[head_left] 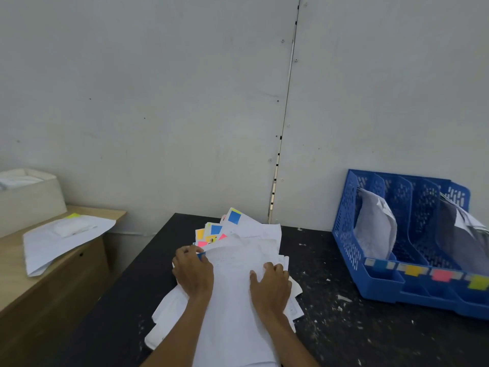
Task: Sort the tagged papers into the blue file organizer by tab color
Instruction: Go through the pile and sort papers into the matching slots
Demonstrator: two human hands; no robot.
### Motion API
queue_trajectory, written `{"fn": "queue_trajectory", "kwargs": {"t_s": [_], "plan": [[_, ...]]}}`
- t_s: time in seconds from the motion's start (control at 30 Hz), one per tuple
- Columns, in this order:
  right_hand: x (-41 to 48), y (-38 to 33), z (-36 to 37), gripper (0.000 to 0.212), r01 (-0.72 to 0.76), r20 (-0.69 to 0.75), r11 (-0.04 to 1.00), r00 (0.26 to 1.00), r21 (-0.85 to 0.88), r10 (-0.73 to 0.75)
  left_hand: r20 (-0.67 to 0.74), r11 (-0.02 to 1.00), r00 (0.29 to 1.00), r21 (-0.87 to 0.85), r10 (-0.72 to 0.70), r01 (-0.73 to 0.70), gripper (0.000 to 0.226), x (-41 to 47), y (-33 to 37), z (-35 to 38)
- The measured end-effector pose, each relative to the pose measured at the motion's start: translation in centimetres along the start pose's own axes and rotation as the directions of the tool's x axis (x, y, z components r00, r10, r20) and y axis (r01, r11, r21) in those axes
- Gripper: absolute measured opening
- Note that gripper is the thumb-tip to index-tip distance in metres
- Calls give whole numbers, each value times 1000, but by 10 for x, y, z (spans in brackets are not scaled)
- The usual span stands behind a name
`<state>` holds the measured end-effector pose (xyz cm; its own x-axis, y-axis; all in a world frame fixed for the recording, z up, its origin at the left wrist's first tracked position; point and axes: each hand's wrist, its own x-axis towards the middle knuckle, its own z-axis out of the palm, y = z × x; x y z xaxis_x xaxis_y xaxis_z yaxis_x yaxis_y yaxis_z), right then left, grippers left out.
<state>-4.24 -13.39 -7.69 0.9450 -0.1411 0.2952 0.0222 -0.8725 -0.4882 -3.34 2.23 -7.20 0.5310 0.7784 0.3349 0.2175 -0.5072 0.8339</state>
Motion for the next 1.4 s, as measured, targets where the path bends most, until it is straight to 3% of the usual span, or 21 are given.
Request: {"fn": "queue_trajectory", "kwargs": {"t_s": [0.3,0.57,0.73,0.83,0.93,1.03,1.13,1.27,1.33,1.4], "plan": [[1,1,9,42,0,-65,998,998,67,4,105,974,994,-227,34,-9,21,-2,5,-3],[1,1,11,42,-1,-115,987,993,162,20,45,936,998,-348,-45,58,19,0,10,-10],[3,1,-13,22,-42,-105,904,990,425,96,8,911,997,-406,-76,73,18,3,29,-11],[17,6,-34,28,-1,-93,829,994,560,64,-34,868,993,-489,-115,84,17,9,50,-10],[37,21,-56,34,15,23,836,999,548,-33,-7,815,989,-568,-146,116,15,11,75,-2],[51,45,-78,27,82,61,848,989,523,-133,9,794,994,-601,-106,90,17,5,103,15],[66,68,-110,27,123,-23,804,991,581,-136,65,792,997,-607,-35,67,22,-14,138,38],[92,97,-150,23,170,-246,757,969,630,-13,75,837,972,-526,223,-151,70,-59,175,81],[103,107,-167,18,189,-366,760,928,622,69,165,831,916,-502,364,-240,79,-87,193,98],[113,120,-183,19,185,-475,769,863,612,171,359,816,799,-517,482,-259,71,-118,215,115]]}}
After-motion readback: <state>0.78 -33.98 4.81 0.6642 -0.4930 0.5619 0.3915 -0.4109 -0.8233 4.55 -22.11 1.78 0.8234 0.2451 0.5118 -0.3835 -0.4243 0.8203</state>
